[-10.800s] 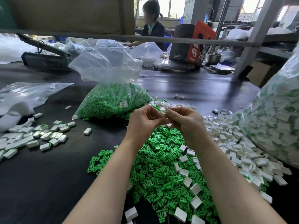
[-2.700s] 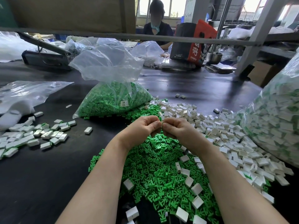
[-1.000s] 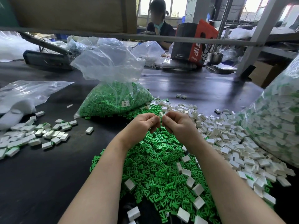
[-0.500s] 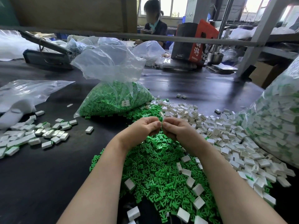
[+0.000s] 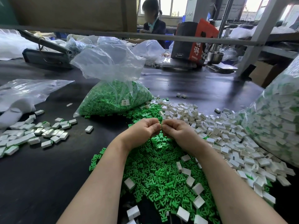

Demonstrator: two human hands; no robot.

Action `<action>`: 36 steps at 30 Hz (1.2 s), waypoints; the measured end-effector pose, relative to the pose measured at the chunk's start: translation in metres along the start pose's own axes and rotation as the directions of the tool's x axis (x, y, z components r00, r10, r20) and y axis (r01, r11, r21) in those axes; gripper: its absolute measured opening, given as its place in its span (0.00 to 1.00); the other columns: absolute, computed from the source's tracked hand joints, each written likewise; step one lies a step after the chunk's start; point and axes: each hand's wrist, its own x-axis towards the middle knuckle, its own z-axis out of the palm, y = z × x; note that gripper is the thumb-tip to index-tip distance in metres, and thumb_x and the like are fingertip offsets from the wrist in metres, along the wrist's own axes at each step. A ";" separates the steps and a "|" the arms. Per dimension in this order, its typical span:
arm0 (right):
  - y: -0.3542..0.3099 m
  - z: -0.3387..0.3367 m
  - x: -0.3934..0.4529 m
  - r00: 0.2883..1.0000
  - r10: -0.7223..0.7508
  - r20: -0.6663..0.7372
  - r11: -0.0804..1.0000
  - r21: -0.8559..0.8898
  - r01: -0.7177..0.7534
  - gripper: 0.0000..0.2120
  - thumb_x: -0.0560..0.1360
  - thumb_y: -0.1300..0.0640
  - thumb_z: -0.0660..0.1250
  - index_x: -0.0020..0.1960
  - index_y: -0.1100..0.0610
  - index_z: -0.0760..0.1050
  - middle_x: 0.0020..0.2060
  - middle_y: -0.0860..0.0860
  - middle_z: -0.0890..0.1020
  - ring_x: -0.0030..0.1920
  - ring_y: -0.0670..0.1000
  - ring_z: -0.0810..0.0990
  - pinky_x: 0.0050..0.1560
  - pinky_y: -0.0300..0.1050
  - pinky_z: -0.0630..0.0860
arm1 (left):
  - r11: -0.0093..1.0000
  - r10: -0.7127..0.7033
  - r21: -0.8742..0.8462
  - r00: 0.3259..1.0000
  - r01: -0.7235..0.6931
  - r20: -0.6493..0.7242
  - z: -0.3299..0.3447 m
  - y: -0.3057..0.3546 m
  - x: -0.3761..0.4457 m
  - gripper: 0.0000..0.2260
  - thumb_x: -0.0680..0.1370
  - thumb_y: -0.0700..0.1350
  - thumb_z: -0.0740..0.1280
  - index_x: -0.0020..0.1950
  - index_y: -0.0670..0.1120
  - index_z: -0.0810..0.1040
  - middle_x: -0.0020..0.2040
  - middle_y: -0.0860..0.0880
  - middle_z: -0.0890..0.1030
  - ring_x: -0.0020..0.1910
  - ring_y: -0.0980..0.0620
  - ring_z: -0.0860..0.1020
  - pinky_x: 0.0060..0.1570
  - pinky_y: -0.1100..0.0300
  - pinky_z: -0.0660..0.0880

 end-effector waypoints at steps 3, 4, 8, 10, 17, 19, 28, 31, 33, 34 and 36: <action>0.002 0.000 0.001 1.000 0.002 -0.008 1.000 -0.016 -0.002 0.10 0.81 0.60 0.62 0.41 0.60 0.74 0.28 0.42 0.71 0.31 0.43 0.67 0.33 0.33 0.65 | 1.000 0.004 0.022 1.000 -0.004 -0.009 0.000 -0.001 0.001 0.07 0.83 0.38 0.59 0.46 0.39 0.72 0.36 0.50 0.68 0.37 0.57 0.68 0.42 0.67 0.70; 0.003 0.000 0.001 1.000 0.005 -0.011 1.000 -0.008 -0.005 0.11 0.81 0.61 0.62 0.41 0.59 0.74 0.28 0.42 0.71 0.31 0.43 0.67 0.33 0.33 0.65 | 1.000 0.007 0.025 1.000 -0.006 -0.017 0.001 -0.001 0.001 0.07 0.83 0.38 0.59 0.45 0.40 0.72 0.36 0.50 0.68 0.37 0.58 0.68 0.41 0.68 0.70; 0.005 0.001 0.002 0.998 0.030 -0.052 0.992 0.121 -0.024 0.10 0.82 0.63 0.60 0.43 0.63 0.74 0.32 0.50 0.72 0.35 0.50 0.68 0.38 0.42 0.65 | 0.997 0.036 0.075 0.996 -0.030 -0.081 0.005 0.001 0.000 0.10 0.83 0.40 0.59 0.42 0.43 0.71 0.33 0.52 0.69 0.31 0.60 0.66 0.34 0.70 0.66; 0.004 0.002 0.002 0.997 0.031 -0.075 0.985 0.174 -0.017 0.11 0.82 0.64 0.60 0.41 0.61 0.74 0.32 0.50 0.71 0.34 0.47 0.68 0.36 0.39 0.66 | 0.998 0.053 0.044 0.993 -0.048 -0.108 0.009 0.002 0.001 0.10 0.83 0.40 0.59 0.42 0.42 0.71 0.33 0.51 0.68 0.30 0.60 0.66 0.33 0.69 0.65; 0.004 0.003 0.002 0.994 0.003 -0.106 0.986 0.166 0.015 0.10 0.81 0.65 0.60 0.43 0.68 0.72 0.32 0.50 0.71 0.32 0.43 0.68 0.35 0.33 0.67 | 0.998 0.054 0.026 0.988 -0.050 -0.146 0.012 0.003 0.001 0.11 0.83 0.40 0.59 0.44 0.37 0.74 0.33 0.50 0.68 0.32 0.56 0.66 0.34 0.66 0.64; 0.004 0.003 0.002 0.995 -0.010 -0.103 0.991 0.131 0.023 0.10 0.81 0.65 0.60 0.44 0.69 0.72 0.33 0.52 0.70 0.34 0.45 0.68 0.36 0.34 0.67 | 0.999 0.044 0.034 0.988 -0.040 -0.147 0.011 0.003 0.000 0.11 0.83 0.41 0.59 0.43 0.39 0.74 0.32 0.50 0.69 0.32 0.55 0.66 0.34 0.65 0.64; 0.006 0.003 0.003 0.994 -0.022 -0.111 0.999 0.037 0.027 0.09 0.81 0.64 0.61 0.44 0.67 0.73 0.34 0.53 0.70 0.36 0.47 0.68 0.39 0.40 0.68 | 0.999 0.026 0.031 0.988 -0.022 -0.149 0.011 0.004 0.000 0.10 0.83 0.39 0.60 0.42 0.40 0.73 0.34 0.46 0.68 0.34 0.53 0.66 0.34 0.65 0.64; 0.007 0.003 0.003 0.995 -0.017 -0.103 1.000 0.008 0.018 0.08 0.81 0.63 0.61 0.45 0.66 0.74 0.35 0.53 0.71 0.37 0.47 0.69 0.41 0.43 0.69 | 0.997 0.026 0.071 0.989 -0.016 -0.148 0.010 0.005 0.000 0.11 0.83 0.40 0.60 0.41 0.41 0.72 0.34 0.47 0.69 0.34 0.53 0.66 0.34 0.64 0.64; 0.007 0.002 0.003 0.995 -0.013 -0.101 1.000 0.012 0.014 0.08 0.81 0.63 0.61 0.45 0.65 0.74 0.34 0.52 0.71 0.37 0.47 0.70 0.42 0.43 0.69 | 0.996 0.037 0.090 0.988 -0.023 -0.151 0.010 0.005 -0.001 0.11 0.83 0.40 0.60 0.41 0.41 0.72 0.33 0.48 0.69 0.32 0.54 0.65 0.33 0.64 0.63; 0.007 0.002 0.003 0.995 -0.010 -0.102 1.000 0.015 0.012 0.08 0.81 0.63 0.61 0.45 0.65 0.74 0.34 0.51 0.72 0.37 0.46 0.70 0.42 0.42 0.69 | 0.995 0.041 0.095 0.988 -0.027 -0.150 0.010 0.005 -0.001 0.11 0.83 0.40 0.60 0.41 0.41 0.72 0.33 0.48 0.69 0.32 0.54 0.65 0.33 0.65 0.63; 0.007 0.002 0.002 0.995 -0.006 -0.105 1.000 0.016 0.007 0.08 0.81 0.63 0.61 0.44 0.64 0.74 0.34 0.50 0.72 0.36 0.45 0.70 0.41 0.39 0.70 | 0.995 0.044 0.097 0.988 -0.029 -0.150 0.010 0.005 -0.001 0.11 0.83 0.40 0.60 0.42 0.39 0.73 0.33 0.47 0.69 0.32 0.54 0.65 0.32 0.65 0.63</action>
